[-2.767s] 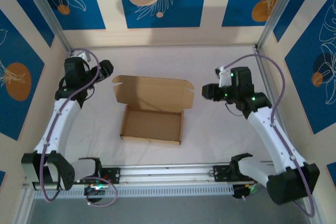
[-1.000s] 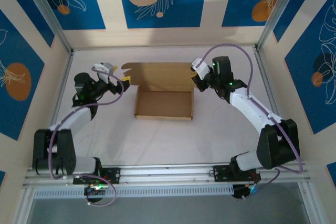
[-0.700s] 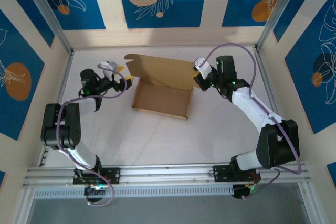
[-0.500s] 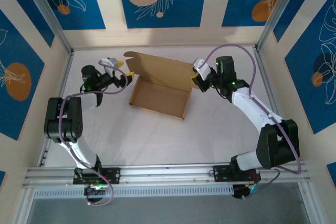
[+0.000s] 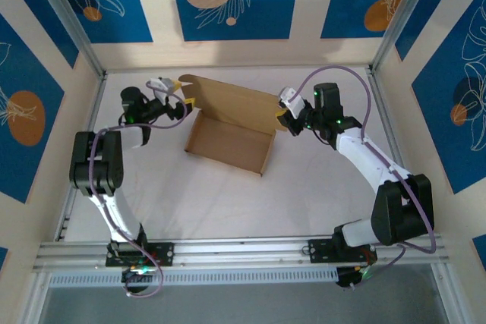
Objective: Fold the paper box
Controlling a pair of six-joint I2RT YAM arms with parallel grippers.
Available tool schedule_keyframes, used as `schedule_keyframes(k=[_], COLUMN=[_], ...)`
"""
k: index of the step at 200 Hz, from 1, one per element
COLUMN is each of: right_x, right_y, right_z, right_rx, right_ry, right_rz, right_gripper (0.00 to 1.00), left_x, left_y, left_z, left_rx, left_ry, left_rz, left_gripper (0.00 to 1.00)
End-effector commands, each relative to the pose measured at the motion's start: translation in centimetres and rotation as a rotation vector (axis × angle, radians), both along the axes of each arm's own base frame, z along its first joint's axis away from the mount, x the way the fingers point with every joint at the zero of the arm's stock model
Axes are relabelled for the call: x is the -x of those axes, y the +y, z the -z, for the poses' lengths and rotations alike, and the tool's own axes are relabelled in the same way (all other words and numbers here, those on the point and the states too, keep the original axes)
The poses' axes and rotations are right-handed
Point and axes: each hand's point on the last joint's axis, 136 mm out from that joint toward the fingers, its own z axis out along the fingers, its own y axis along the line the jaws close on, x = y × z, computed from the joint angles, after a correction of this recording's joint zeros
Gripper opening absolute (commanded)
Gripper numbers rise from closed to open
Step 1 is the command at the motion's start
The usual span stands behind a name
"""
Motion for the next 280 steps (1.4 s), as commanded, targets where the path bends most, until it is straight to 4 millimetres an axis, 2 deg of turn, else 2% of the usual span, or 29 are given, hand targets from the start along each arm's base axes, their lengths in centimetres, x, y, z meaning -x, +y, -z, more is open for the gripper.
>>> schedule_keyframes(k=[1, 13, 39, 67, 88, 118, 143, 180, 207, 221, 247, 280], right_x=[-0.3, -0.7, -1.4, -2.1, -2.5, -2.9, -2.8, -3.0, -2.7, -2.4, -1.7, -3.7], right_y=[0.3, 0.3, 0.5, 1.0, 1.5, 2.1, 2.0, -0.1, -2.6, -3.6, -3.5, -4.0], right_z=[-1.1, -0.8, -0.4, -0.2, -0.6, -1.0, -1.1, -0.8, -0.8, -0.4, 0.8, 2.4], right_rx=[-0.011, -0.001, -0.001, 0.008, -0.013, -0.066, -0.088, -0.104, -0.149, -0.18, -0.147, -0.055], right_ry=[-0.016, -0.006, -0.001, -0.003, -0.003, 0.023, 0.046, 0.039, 0.034, 0.055, 0.071, 0.033], right_rz=[-0.003, 0.018, 0.066, 0.108, 0.129, 0.14, 0.139, 0.2, 0.266, 0.272, 0.186, 0.187], right_gripper=[0.11, 0.11, 0.11, 0.12, 0.12, 0.15, 0.25, 0.44, 0.56, 0.57, 0.55, 0.53], left_x=[0.3, 0.1, 0.4, 1.7, 2.0, 2.4, 3.0, 3.1, 3.2, 3.2, 3.0, 3.0], left_y=[-1.1, -1.1, -1.9, -3.4, -3.3, -2.5, -2.4, -1.4, -1.2, -1.2, -1.1, -1.3], left_z=[-0.2, -0.2, 0.3, 0.9, 0.7, 0.3, 0.8, 1.1, 0.9, 0.8, 0.7, 0.8], left_rx=[-0.011, -0.024, -0.096, -0.185, -0.159, -0.074, -0.075, -0.092, -0.114, -0.12, -0.124, -0.137], left_ry=[-0.028, -0.021, 0.021, 0.027, 0.035, 0.056, 0.074, 0.097, 0.089, 0.082, 0.075, 0.072], left_rz=[0.056, 0.022, -0.021, -0.043, -0.101, -0.183, -0.212, -0.275, -0.281, -0.279, -0.283, -0.265], left_gripper=[0.73, 0.64, 0.21, 0.09, 0.01, 0.0, 0.0, 0.0, 0.0, 0.0, 0.0, 0.0])
